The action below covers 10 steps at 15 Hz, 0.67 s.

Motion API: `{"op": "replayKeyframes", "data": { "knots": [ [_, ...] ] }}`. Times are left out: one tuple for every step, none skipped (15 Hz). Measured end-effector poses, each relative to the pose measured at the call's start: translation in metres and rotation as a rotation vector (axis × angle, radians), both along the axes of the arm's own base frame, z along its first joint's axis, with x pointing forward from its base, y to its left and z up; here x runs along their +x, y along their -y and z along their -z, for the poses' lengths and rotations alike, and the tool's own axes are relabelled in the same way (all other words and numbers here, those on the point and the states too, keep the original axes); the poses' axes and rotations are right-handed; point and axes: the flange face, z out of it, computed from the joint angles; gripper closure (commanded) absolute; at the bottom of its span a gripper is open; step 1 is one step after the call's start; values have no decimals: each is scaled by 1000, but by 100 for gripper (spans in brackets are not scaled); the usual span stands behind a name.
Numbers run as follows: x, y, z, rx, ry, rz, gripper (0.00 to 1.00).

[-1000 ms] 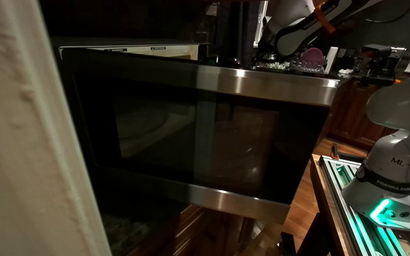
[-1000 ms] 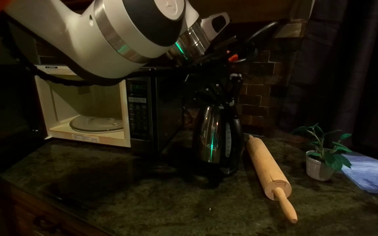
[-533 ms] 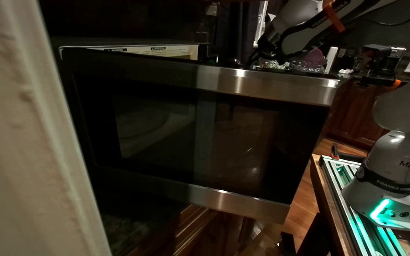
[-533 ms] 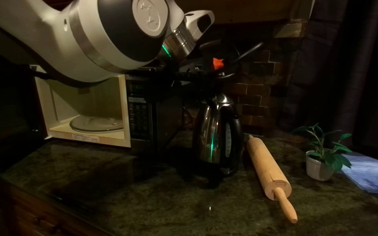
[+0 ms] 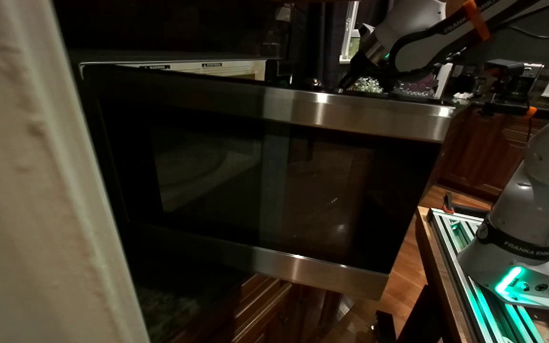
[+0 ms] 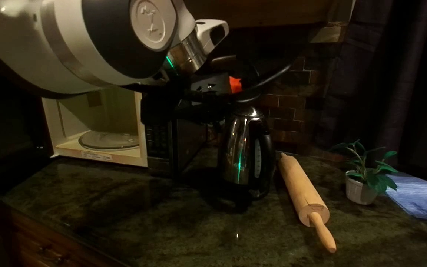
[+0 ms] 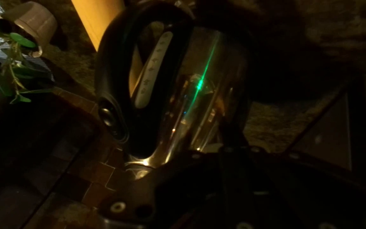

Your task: Press the button on the electric kettle

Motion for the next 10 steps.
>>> {"op": "replayKeyframes", "data": {
  "knots": [
    [-4,-6,1,6,-13,-23,100],
    [-9,-11,2,10,-27,-45,100],
    [-14,-18,2,15,-44,-61,100],
    [-19,-24,1,19,-68,-75,100],
    [-25,-31,0,18,-92,-87,100],
    [-30,-37,-2,15,-119,-96,100],
    [-36,-43,-4,10,-146,-104,84],
    [-41,-48,-8,4,-176,-109,72],
    [-45,-53,-14,1,-208,-110,67],
    [-49,-58,-19,1,-240,-110,60]
  ]
}}
